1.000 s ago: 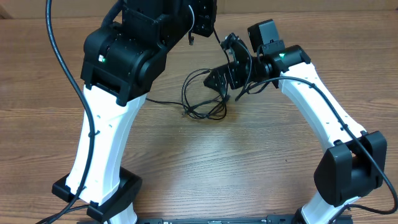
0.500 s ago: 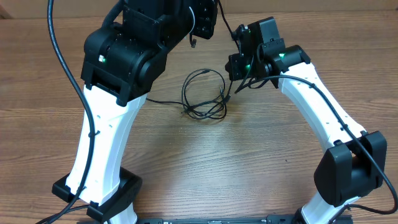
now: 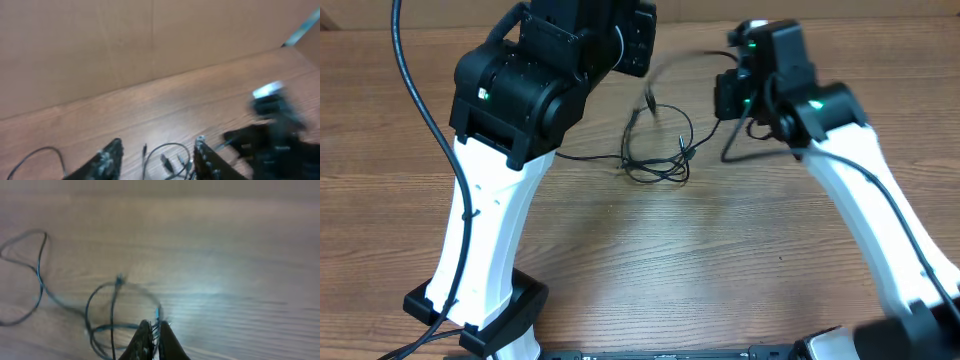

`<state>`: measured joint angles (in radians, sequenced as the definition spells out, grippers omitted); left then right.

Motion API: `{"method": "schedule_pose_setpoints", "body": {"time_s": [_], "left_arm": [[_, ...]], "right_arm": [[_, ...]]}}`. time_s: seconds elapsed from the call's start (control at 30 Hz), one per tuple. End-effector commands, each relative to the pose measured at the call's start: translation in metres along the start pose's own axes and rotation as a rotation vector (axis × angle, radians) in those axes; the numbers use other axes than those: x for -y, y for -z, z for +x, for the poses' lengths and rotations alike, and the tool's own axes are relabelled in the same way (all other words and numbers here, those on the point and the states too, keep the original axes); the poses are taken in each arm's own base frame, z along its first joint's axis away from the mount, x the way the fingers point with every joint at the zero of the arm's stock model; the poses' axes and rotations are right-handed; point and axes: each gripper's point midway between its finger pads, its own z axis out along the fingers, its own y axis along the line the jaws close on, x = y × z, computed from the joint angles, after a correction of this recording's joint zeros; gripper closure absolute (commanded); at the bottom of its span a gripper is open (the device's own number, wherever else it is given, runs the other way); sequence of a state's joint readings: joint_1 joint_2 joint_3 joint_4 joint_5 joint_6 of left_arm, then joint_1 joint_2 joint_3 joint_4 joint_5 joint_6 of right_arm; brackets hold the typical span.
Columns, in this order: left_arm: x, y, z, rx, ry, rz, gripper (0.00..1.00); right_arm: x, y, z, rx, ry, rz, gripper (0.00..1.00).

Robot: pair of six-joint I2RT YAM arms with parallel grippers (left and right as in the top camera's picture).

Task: Untangle cables

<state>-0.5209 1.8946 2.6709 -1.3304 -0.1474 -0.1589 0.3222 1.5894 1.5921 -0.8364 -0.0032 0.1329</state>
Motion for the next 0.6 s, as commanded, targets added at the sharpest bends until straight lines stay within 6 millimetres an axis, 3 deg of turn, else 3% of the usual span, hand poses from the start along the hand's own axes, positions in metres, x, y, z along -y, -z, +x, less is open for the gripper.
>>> {"method": "schedule_pose_setpoints", "body": {"time_s": [0.0, 0.13, 0.37, 0.5, 0.57], "left_arm": [[-0.010, 0.006, 0.000, 0.003, 0.012, -0.031, 0.50], [-0.011, 0.006, 0.006, -0.023, 0.008, -0.035, 0.50], [-0.012, 0.007, 0.013, -0.052, 0.004, -0.039, 0.51], [-0.012, 0.007, 0.015, -0.061, 0.002, -0.041, 0.51], [-0.012, 0.007, 0.015, -0.061, 0.002, -0.041, 0.51]], "right_arm": [[0.025, 0.063, -0.039, 0.195, 0.005, 0.159, 0.96], [0.053, 0.117, -0.067, 0.371, 0.025, 0.342, 0.96], [0.067, 0.215, -0.116, 0.688, 0.102, 0.512, 0.96], [0.093, 0.273, -0.131, 0.845, 0.021, 0.716, 0.96], [0.106, 0.293, -0.135, 0.887, -0.001, 0.803, 0.96]]}}
